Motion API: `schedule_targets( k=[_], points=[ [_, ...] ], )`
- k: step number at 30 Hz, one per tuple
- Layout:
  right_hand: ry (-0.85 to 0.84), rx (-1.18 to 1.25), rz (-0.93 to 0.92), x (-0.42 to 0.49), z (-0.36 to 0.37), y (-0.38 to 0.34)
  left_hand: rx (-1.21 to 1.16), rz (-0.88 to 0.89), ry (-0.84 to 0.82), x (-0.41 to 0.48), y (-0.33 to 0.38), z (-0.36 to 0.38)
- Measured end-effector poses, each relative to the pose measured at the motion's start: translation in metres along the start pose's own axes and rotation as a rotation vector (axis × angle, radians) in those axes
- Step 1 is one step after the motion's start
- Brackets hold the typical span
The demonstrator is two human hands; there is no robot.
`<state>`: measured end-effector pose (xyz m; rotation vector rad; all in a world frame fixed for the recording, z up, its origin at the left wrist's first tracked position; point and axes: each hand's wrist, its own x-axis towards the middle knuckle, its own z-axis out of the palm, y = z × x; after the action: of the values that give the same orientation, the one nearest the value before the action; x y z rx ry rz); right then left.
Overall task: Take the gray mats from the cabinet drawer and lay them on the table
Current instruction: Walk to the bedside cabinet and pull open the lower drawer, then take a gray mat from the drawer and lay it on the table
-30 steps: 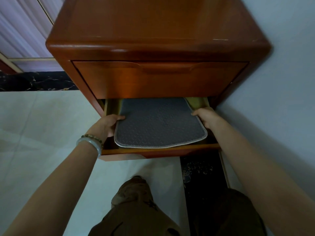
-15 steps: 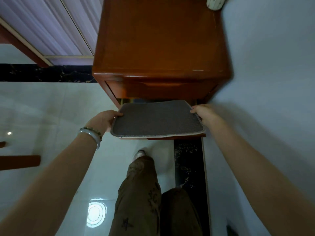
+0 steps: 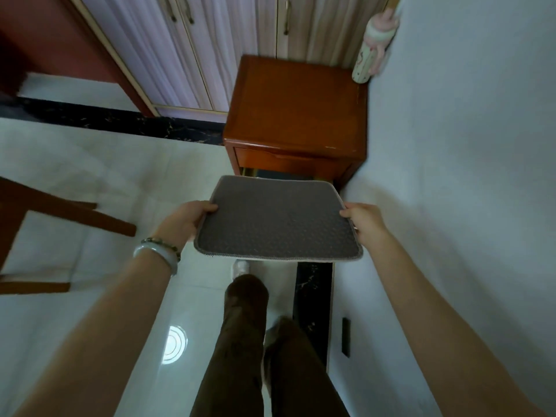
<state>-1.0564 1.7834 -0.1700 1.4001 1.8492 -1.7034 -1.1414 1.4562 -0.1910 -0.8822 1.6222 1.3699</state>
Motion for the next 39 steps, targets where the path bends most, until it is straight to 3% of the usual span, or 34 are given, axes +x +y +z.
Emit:
schedule_targets(
  k=[9, 16, 25, 39],
  points=[
    [-0.014, -0.005, -0.189, -0.116, -0.013, -0.002, -0.15, 0.297, 0.026, -0.139, -0.044, -0.032],
    [-0.122, 0.012, -0.499, -0.191, 0.016, -0.016, -0.303, 0.486, 0.095, -0.206, -0.071, -0.091],
    [-0.2, -0.029, -0.678, -0.239, 0.084, -0.026, -0.448, 0.559, 0.164, -0.242, -0.101, -0.16],
    [-0.318, -0.05, -0.718, -0.245, 0.193, -0.069, -0.598, 0.585, 0.259, -0.226, -0.092, -0.25]
  ],
)
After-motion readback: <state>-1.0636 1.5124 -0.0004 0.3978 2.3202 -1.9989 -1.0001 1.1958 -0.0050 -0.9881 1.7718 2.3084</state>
